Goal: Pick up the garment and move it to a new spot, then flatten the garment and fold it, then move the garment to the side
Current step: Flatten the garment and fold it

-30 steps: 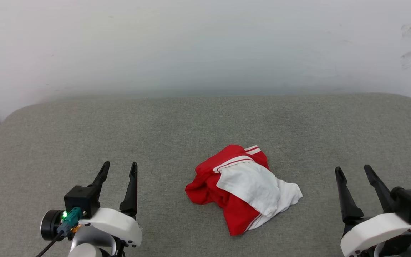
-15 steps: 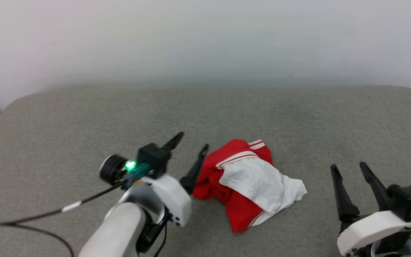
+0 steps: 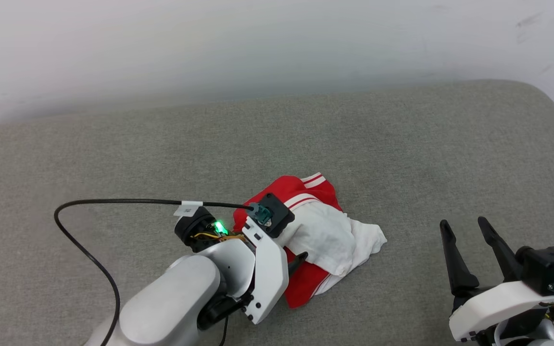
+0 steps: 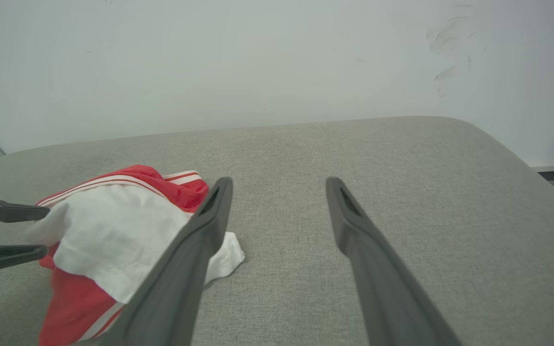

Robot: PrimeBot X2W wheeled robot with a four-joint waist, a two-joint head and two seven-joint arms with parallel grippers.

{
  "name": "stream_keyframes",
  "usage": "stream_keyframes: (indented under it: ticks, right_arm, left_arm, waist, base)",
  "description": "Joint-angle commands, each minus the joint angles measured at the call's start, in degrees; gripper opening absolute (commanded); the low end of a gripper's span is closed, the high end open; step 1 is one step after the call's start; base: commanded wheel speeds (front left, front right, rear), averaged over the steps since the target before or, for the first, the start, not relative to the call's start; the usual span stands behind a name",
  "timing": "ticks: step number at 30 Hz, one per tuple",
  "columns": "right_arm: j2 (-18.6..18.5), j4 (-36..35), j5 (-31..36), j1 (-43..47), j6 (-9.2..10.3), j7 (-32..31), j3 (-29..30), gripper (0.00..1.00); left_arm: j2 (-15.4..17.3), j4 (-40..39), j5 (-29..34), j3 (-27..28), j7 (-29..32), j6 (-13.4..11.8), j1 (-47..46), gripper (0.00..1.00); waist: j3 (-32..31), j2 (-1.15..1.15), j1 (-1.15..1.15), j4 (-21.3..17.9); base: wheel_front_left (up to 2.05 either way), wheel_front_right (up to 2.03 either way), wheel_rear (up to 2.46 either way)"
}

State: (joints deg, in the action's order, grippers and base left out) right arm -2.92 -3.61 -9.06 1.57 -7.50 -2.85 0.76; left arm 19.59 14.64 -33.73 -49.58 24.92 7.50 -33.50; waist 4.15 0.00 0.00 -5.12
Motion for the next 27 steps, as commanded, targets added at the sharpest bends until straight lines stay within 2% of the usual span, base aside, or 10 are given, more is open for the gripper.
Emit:
stream_keyframes:
  ticks: [1, 3, 4, 5, 6, 13, 16, 21, 27]
  right_arm:
    - [0.05, 0.28, -0.52, -0.89, 0.02, 0.44, -0.14, 1.0]
    - [0.05, 0.76, -0.64, -1.13, 0.02, 0.78, -0.14, 1.0]
    - [0.05, 0.96, -0.68, -1.38, 0.02, 0.88, -0.24, 1.0]
    - [0.05, 1.1, -0.75, -1.56, 0.02, 0.96, -0.32, 1.0]
    - [0.05, 1.28, -0.86, -1.65, 0.02, 1.11, -0.33, 1.0]
    - [0.05, 2.17, -0.82, -1.44, 0.02, 1.72, 0.41, 1.0]
    - [0.05, 2.13, -0.81, -1.23, 0.02, 1.59, 0.67, 1.0]
    - [0.05, 1.74, -0.65, -0.81, 0.02, 1.31, 1.03, 1.0]
    - [0.05, 1.16, -0.4, -0.77, 0.02, 1.09, 1.21, 1.0]
  left_arm:
    - [0.65, -0.09, -0.84, -0.95, 1.17, -0.07, -1.33, 1.0]
    - [1.42, 0.17, -2.32, -2.43, 3.14, -0.05, -2.27, 1.0]
    - [1.71, 0.22, -2.82, -2.83, 3.64, -0.05, -2.77, 0.42]
    - [1.93, 0.36, -3.2, -3.05, 3.79, -0.05, -3.31, 0.03]
    - [2.2, 0.6, -3.36, -3.23, 3.94, -0.05, -3.68, 0.0]
    - [2.5, 0.92, -2.85, -2.19, 0.2, -0.6, -5.19, 0.0]
    - [2.95, 0.22, -3.12, 0.05, -2.96, -2.22, -5.16, 0.0]
    - [5.32, -2.54, -4.47, 5.44, -8.46, -7.05, -1.9, 0.0]
    - [10.61, -6.74, -9.16, 13.31, -12.85, -15.41, 8.61, 0.0]
  waist:
    - [0.74, 0.0, 0.0, -0.85]
    - [1.04, 0.0, 0.0, -1.26]
    - [1.19, 0.0, 0.0, -1.44]
    - [1.27, 0.0, 0.0, -1.59]
    - [1.33, 0.0, 0.0, -1.7]
    - [1.12, 0.0, 0.0, -0.97]
    - [0.76, 0.0, 0.0, 0.25]
    - [0.3, 0.0, 0.0, 2.77]
    - [0.43, 0.0, 0.0, 5.19]
  base:
    - [0.0, 0.0, 0.0]
    - [0.0, 0.0, 0.0]
    - [0.0, 0.0, 0.0]
    - [0.0, 0.0, 0.0]
    - [0.0, 0.0, 0.0]
    - [0.0, 0.0, 0.0]
    - [0.0, 0.0, 0.0]
    - [0.0, 0.0, 0.0]
    - [0.0, 0.0, 0.0]
